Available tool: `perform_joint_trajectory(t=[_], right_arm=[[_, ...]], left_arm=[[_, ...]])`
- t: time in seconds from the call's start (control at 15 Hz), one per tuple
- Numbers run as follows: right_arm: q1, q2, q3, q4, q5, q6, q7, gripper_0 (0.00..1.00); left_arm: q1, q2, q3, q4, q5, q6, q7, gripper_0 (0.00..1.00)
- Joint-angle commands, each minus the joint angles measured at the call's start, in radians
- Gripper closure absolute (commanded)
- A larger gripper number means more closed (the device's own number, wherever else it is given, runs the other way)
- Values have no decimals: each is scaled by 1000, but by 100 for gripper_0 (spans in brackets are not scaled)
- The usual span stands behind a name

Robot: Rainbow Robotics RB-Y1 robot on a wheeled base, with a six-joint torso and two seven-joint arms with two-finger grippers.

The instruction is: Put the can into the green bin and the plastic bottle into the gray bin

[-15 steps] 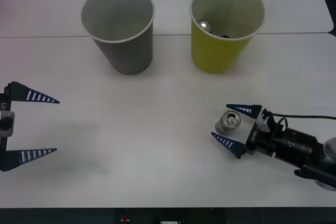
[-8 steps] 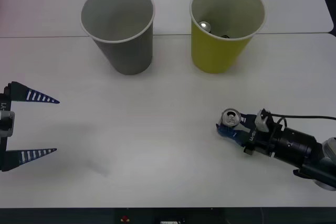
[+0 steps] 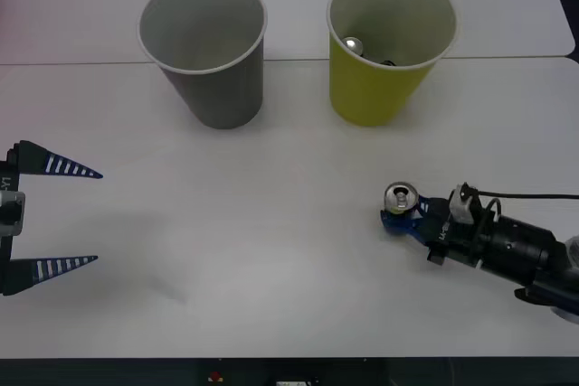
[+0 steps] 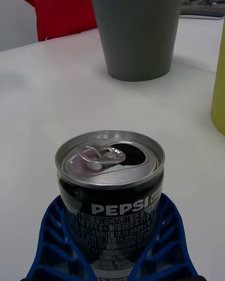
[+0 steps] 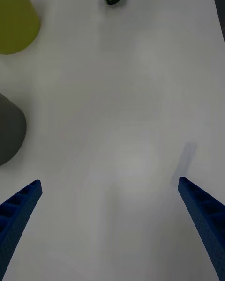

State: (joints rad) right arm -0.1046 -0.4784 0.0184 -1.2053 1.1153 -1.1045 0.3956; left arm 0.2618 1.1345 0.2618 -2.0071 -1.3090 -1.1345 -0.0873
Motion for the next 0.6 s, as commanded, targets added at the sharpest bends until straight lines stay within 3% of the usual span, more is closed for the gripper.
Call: perform_joint_trajectory(t=[0.07,0.33,0.6], right_arm=[[9,-46,0,-53,0,-23,-112,100],[77,-143,-12,-252,24,-3,-345,100],[181,-186,-123,-527,196,22,-643,100]], left_arm=[[0,0,0,0,0,0,0,0],[0,0,0,0,0,0,0,0],[0,0,0,0,0,0,0,0]])
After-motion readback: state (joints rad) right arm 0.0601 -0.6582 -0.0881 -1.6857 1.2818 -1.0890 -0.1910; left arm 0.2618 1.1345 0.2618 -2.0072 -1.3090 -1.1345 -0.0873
